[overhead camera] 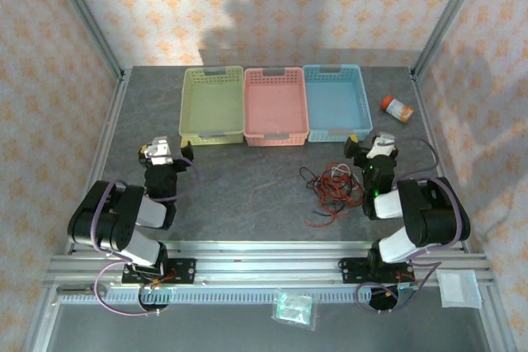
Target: Untangle the cables
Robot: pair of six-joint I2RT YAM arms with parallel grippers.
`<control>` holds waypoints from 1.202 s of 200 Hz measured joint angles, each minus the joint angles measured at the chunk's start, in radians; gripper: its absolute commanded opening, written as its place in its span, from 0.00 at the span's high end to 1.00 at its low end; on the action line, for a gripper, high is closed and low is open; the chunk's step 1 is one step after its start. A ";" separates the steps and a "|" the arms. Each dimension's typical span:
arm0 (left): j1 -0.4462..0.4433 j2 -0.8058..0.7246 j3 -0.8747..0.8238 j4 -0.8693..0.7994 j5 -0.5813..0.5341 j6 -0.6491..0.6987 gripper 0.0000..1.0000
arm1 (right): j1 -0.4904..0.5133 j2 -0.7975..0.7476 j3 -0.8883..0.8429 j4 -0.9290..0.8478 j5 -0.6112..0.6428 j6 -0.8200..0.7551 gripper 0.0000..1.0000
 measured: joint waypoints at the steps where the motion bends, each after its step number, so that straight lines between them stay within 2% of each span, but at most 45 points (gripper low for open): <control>1: -0.004 -0.005 -0.003 0.000 -0.003 0.002 0.00 | 0.002 -0.002 -0.003 0.001 0.000 -0.001 0.00; 27: -0.069 -0.178 -0.004 -0.092 -0.059 0.010 0.01 | 0.027 -0.110 -0.021 -0.053 0.000 -0.021 0.00; 59: -0.150 -0.433 0.023 -0.294 -0.089 0.007 0.01 | 0.056 -0.303 -0.019 -0.161 -0.022 -0.032 0.00; 85: -0.154 -0.583 0.081 -0.507 -0.099 -0.032 0.01 | 0.056 -0.426 0.005 -0.296 -0.080 -0.024 0.00; 114: -0.154 -0.679 0.150 -0.691 -0.090 -0.124 0.01 | 0.058 -0.534 0.036 -0.447 -0.139 0.022 0.00; 148: -0.154 -0.660 0.282 -0.932 -0.111 -0.266 0.01 | 0.059 -0.638 0.078 -0.646 -0.098 0.146 0.00; 184: -0.154 -0.525 0.505 -1.204 -0.117 -0.386 0.01 | 0.059 -0.672 0.161 -0.878 -0.027 0.306 0.00; 205: -0.154 -0.486 0.557 -1.296 -0.068 -0.430 0.01 | 0.059 -0.640 0.267 -1.057 0.027 0.408 0.00; 240: -0.177 -0.472 0.584 -1.393 0.034 -0.505 0.01 | 0.059 -0.570 0.401 -1.283 -0.019 0.491 0.00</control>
